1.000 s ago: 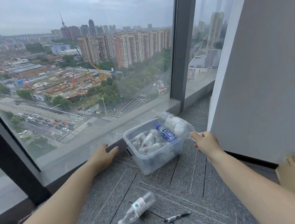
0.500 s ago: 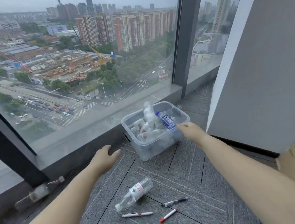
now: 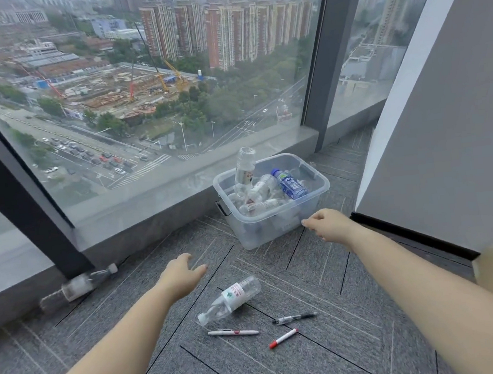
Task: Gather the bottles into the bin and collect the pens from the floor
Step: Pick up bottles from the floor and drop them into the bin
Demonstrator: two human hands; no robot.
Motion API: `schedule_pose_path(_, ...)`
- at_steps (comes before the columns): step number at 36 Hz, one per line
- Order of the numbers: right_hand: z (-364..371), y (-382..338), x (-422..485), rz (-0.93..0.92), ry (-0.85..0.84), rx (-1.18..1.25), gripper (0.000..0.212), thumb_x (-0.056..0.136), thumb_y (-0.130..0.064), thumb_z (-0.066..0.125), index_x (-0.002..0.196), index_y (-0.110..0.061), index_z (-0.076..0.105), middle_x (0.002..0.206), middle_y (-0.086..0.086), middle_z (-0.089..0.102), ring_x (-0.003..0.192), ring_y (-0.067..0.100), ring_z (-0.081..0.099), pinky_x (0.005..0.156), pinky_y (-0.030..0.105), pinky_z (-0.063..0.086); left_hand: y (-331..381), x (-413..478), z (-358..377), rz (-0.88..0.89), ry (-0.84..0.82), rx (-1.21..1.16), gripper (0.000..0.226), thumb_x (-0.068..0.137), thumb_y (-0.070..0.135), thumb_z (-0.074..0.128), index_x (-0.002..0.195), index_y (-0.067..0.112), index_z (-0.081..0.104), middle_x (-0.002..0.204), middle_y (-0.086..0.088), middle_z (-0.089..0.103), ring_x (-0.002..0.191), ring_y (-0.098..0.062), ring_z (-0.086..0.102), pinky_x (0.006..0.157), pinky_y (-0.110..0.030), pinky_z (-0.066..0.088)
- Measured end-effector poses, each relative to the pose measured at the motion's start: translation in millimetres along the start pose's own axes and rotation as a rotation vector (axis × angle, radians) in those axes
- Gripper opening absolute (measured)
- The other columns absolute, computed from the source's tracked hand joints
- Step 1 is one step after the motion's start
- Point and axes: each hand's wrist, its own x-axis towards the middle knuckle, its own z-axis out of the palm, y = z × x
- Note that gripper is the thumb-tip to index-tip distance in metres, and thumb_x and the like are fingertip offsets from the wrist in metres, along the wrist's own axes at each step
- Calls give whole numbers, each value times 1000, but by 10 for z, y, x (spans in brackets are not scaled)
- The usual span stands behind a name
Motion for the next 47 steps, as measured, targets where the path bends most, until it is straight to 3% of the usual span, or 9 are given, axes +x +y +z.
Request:
schedule_pose_path(5,227,-8,67,-25,-30,-99,53,93,-32,56,118,15,54,88,23,55,79,33,53,79,37,47,-157,-14,82,-43,-6,10,70,90,47,54,146,13,31,149,-12,38,131,-30,44,104,-39,39)
schedule_pose_path(8,441,52,177,-27,-58,-189,52,91,-34,59,116,11,57,102,29,61,95,38,61,87,39,49,-300,-22,156,-62,-9,23,69,89,49,53,146,15,31,149,-12,36,132,-30,42,106,-41,39)
schedule_pose_path(12,859,141,404,-73,-143,-339,50,87,-41,63,125,-10,52,125,8,58,110,24,56,94,36,47,-545,-17,155,-116,-2,33,69,91,47,52,147,16,28,151,-13,31,134,-31,40,106,-42,37)
schedule_pose_path(21,2122,394,967,-464,-281,-915,73,82,-43,64,144,-19,33,147,2,38,136,26,32,106,41,36,-1400,17,-68,-302,142,49,68,90,47,53,147,18,29,150,-10,34,122,-31,51,94,-39,47)
schedule_pose_path(25,2548,580,1156,-562,-334,-1004,80,78,-37,70,145,-21,30,149,0,35,138,24,28,110,40,32,-1730,-61,-109,-352,187,80,67,90,45,55,146,16,30,150,-11,36,128,-30,47,101,-41,42)
schedule_pose_path(28,2759,691,1264,-618,-338,-1076,84,77,-36,73,146,-18,27,150,0,32,139,24,27,112,41,30,-1908,-127,-136,-383,210,92,67,89,46,57,144,18,33,147,-10,40,111,-31,59,93,-41,49)
schedule_pose_path(33,2944,786,1387,-642,-313,-1149,80,79,-24,71,145,-17,27,149,2,35,138,25,30,114,43,27,-2073,-195,-133,-424,254,131,66,90,44,57,145,17,33,147,-11,40,121,-31,53,96,-41,46)
schedule_pose_path(38,3043,826,1472,-666,-273,-1188,71,81,-11,66,143,-15,30,143,6,42,133,26,38,113,40,27,-2112,-219,-88,-444,258,120,66,90,43,56,145,16,31,149,-11,38,108,-26,59,90,-37,47)
schedule_pose_path(47,2761,430,1551,-674,-257,-1029,55,85,-29,61,133,-20,37,134,2,46,124,23,44,101,35,37,-1835,-52,-276,-431,265,120,67,91,43,53,147,16,28,152,-8,33,132,-28,43,105,-40,39)
